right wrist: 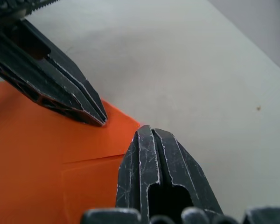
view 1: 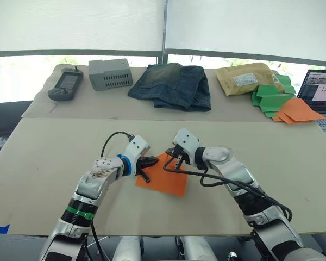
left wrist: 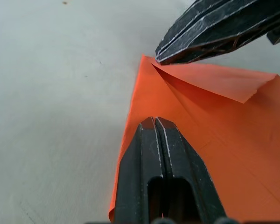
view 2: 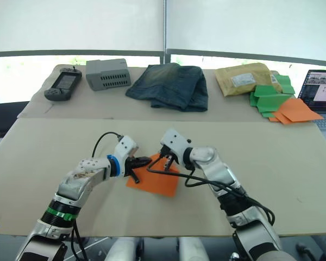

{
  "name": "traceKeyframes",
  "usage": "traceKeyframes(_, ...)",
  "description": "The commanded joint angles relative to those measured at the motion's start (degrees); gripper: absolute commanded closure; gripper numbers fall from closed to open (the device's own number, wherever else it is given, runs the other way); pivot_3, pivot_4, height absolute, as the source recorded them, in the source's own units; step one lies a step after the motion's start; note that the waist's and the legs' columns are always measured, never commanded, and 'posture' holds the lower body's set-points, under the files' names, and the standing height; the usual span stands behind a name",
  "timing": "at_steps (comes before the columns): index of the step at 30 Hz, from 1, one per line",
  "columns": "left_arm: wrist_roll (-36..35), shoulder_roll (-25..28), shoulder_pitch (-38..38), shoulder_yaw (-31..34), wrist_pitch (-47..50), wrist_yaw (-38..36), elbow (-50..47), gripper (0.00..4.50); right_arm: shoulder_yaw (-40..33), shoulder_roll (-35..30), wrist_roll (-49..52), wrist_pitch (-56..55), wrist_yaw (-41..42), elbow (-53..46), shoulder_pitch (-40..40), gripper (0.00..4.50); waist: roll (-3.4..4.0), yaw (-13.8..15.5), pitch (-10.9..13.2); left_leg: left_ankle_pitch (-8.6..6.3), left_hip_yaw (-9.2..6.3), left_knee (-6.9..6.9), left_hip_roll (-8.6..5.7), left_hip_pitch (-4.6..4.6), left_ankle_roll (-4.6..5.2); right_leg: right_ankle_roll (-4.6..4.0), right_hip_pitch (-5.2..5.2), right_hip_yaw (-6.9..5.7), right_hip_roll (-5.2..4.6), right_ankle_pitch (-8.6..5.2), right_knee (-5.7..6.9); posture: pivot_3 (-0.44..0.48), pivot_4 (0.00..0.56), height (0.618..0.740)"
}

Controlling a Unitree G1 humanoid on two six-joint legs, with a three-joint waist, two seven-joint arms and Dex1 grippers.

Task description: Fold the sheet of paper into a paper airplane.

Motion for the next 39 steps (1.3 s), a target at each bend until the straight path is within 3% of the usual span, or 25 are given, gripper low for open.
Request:
traceKeyframes(1, -0.4, -0.38, -0.1, -0.13, 1.1, 0.28, 0.5, 4.45, -0.24, 0.79, -0.58, -4.4, -0.37, 3.19, -0.53, 4.5, 0.0, -0.02, 0.0, 0.0, 0.0, 0.0, 0.0, 0.0, 0.0, 0.0, 0.0, 0.0, 0.0, 0.0, 0.0, 0.0, 0.15, 0.728)
traceKeyframes(13, -4.17, 0.04, -2.72, 3.65, 3.74, 0.07, -1.34, 4.45, 0.23, 3.66, -2.48, -7.87, -1.8, 14.1, -2.66, 4.5, 0.0, -0.42, 0.0, 0.0, -0.01, 0.0, 0.08, 0.4, 0.0, 0.0, 0.37, 0.0, 0.08, -0.01, 0.01, 0.0, 0.15, 0.728)
traceKeyframes(39, -2.33, -1.36, 0.83, 1.65, 0.19, 1.86, 0.85, 4.45, 1.77, 7.06, -3.57, -9.88, -0.68, 13.19, -2.89, 4.5, 0.01, -0.53, 0.0, -0.01, -0.01, -0.04, 0.1, 0.51, -0.01, -0.03, 0.47, 0.0, 0.08, -0.04, -0.02, 0.0, 0.15, 0.728)
